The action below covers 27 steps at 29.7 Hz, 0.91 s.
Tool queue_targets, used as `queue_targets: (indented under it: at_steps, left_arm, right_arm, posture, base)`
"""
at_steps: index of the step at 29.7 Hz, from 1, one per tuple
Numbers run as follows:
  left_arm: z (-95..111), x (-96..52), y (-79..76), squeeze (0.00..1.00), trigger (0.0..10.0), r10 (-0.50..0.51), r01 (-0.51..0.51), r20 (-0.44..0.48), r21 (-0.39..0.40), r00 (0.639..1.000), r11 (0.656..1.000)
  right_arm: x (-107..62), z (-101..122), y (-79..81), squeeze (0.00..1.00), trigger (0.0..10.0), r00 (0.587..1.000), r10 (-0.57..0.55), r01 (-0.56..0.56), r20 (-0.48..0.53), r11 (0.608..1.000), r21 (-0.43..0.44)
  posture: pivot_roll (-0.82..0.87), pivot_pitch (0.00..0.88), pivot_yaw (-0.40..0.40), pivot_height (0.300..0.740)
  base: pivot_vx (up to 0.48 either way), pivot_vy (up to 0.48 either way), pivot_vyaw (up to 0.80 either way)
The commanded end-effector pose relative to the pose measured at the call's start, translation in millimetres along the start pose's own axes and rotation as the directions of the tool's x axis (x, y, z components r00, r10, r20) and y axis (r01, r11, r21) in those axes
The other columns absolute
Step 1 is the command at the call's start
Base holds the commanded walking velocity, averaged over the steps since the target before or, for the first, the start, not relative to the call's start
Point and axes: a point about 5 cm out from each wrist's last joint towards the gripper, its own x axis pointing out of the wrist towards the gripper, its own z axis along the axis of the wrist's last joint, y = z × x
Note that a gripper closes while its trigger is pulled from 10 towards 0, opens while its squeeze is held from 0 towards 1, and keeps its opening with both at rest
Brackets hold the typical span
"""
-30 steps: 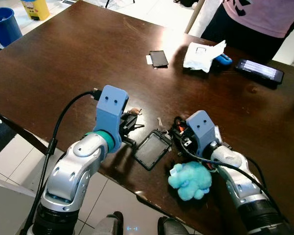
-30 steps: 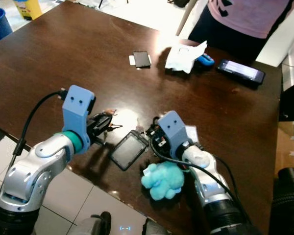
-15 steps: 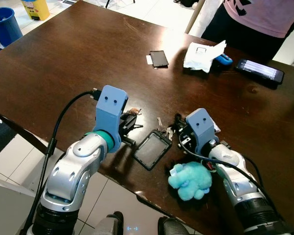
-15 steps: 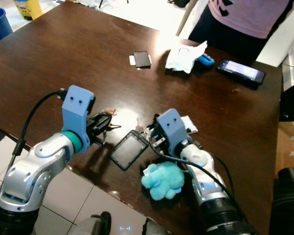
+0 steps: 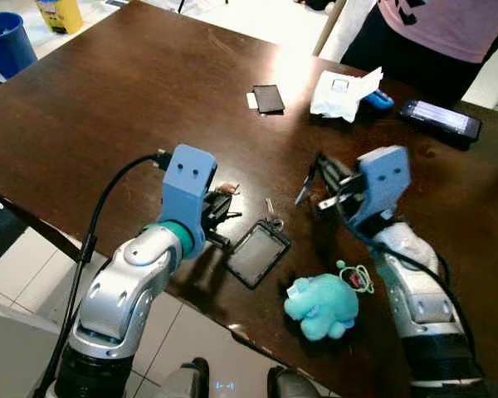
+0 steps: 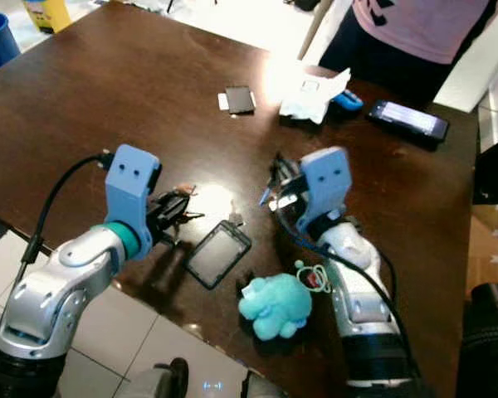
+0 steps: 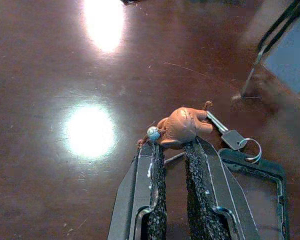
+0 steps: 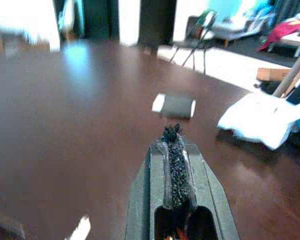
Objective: Hang keys on a hook
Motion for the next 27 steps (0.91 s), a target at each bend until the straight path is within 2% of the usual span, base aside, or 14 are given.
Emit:
queue_targets:
  at_steps: [1, 3, 4, 6, 11, 15, 16, 19, 20, 22, 23, 24, 25, 27]
  left_arm:
    - [-8, -0.1, 1.4, 0.00, 10.0, 0.006, -0.006, -0.029, -0.001, 1.000, 1.000]
    - [-8, 0.2, 1.6, 0.00, 10.0, 0.007, -0.007, -0.030, -0.001, 1.000, 1.000]
    - [-8, 0.5, 1.6, 0.00, 10.0, 0.006, -0.006, -0.030, 0.000, 1.000, 1.000]
    - [-8, 0.9, 1.7, 0.00, 10.0, 0.005, -0.005, -0.031, 0.001, 1.000, 1.000]
    - [-8, 1.4, 3.0, 0.00, 10.0, 0.006, -0.005, -0.033, 0.005, 0.999, 1.000]
    - [-9, 1.8, 2.5, 0.00, 10.0, 0.004, -0.004, -0.036, 0.006, 0.999, 1.000]
    - [-9, 2.2, 1.9, 0.00, 10.0, 0.002, -0.002, -0.037, 0.007, 0.999, 1.000]
    - [-9, 2.3, 1.7, 0.00, 10.0, 0.002, -0.002, -0.037, 0.007, 0.999, 1.000]
    - [-9, 1.7, 2.5, 0.00, 10.0, 0.004, -0.003, -0.036, 0.008, 0.999, 1.000]
    - [-9, 1.5, 2.8, 0.00, 10.0, 0.004, -0.004, -0.036, 0.008, 0.999, 1.000]
    - [-10, 1.2, 3.3, 0.00, 10.0, 0.007, -0.006, -0.038, 0.008, 0.999, 1.000]
    - [-10, 1.2, 3.3, 0.00, 10.0, 0.007, -0.006, -0.038, 0.008, 0.999, 1.000]
    - [-11, 0.9, 3.3, 0.00, 10.0, 0.008, -0.008, -0.041, 0.008, 0.999, 1.000]
    - [-11, 0.6, 3.2, 0.00, 10.0, 0.008, -0.008, -0.043, 0.008, 0.999, 1.000]
  right_arm:
    - [-5.2, -4, -4.6, 0.00, 10.0, 0.999, -0.036, 0.036, -0.016, 0.998, 0.041]
    - [-6.2, -6, -5.6, 0.00, 10.0, 0.999, -0.047, 0.048, -0.028, 0.998, 0.046]
    - [-8.2, -11, -3.2, 0.00, 10.0, 0.998, -0.029, 0.025, -0.055, 0.998, -0.058]
    - [-10.9, -16, -0.6, 0.00, 10.0, 0.997, -0.018, 0.012, -0.072, 0.996, -0.089]
    - [-11.3, 8, -4.7, 0.00, 10.0, 0.996, -0.071, 0.061, 0.055, 0.984, 0.169]
    - [-9.5, 15, -10.2, 0.00, 10.0, 0.993, -0.093, 0.074, 0.075, 0.971, 0.226]
    - [-9.7, 8, -9.2, 0.00, 10.0, 0.997, -0.077, 0.076, 0.014, 0.996, 0.038]
    - [-10.2, 5, -8.0, 0.00, 10.0, 0.998, -0.066, 0.065, -0.009, 0.997, -0.041]
    - [-8.6, 18, -8.2, 0.00, 10.0, 0.991, -0.110, 0.089, 0.076, 0.969, 0.231]
    - [-8.5, 22, -7.9, 0.00, 10.0, 0.988, -0.120, 0.085, 0.101, 0.949, 0.304]
    - [-7.4, 17, -5.7, 0.00, 10.0, 0.995, -0.090, 0.083, 0.050, 0.987, 0.136]
    - [-7.4, 17, -5.7, 0.00, 10.0, 0.995, -0.090, 0.083, 0.050, 0.987, 0.136]
    - [-7.7, 9, 0.2, 0.00, 10.0, 1.000, -0.028, 0.027, -0.013, 0.999, -0.032]
    - [-8.8, 4, 3.6, 0.00, 10.0, 0.999, 0.001, -0.005, -0.048, 0.997, -0.082]
  posture:
    - [0.00, 0.118, 0.098, 0.740]
    - [0.00, 0.118, 0.098, 0.740]
    - [-0.01, 0.119, 0.102, 0.740]
    - [-0.01, 0.119, 0.102, 0.740]
    - [0.00, 0.121, 0.108, 0.740]
    - [-0.01, 0.122, 0.110, 0.740]
    - [-0.01, 0.122, 0.110, 0.740]
    - [-0.01, 0.122, 0.110, 0.740]
    - [0.00, 0.126, 0.108, 0.740]
    - [0.00, 0.126, 0.108, 0.740]
    - [0.00, 0.127, 0.110, 0.740]
    - [0.00, 0.127, 0.110, 0.740]
    - [0.00, 0.128, 0.110, 0.740]
    - [0.01, 0.131, 0.110, 0.740]
  base:
    - [0.000, 0.000, 0.00]
    - [0.000, 0.000, 0.00]
    - [0.000, 0.000, 0.00]
    - [0.000, 0.000, 0.00]
    - [0.000, 0.000, 0.00]
    - [0.000, 0.000, 0.00]
    - [0.000, 0.000, 0.00]
    - [0.000, 0.000, 0.00]
    - [0.000, 0.000, 0.00]
    - [0.000, 0.000, 0.00]
    - [0.000, 0.000, 0.00]
    - [0.000, 0.000, 0.00]
    - [0.000, 0.000, 0.00]
    - [0.000, 0.000, 0.00]
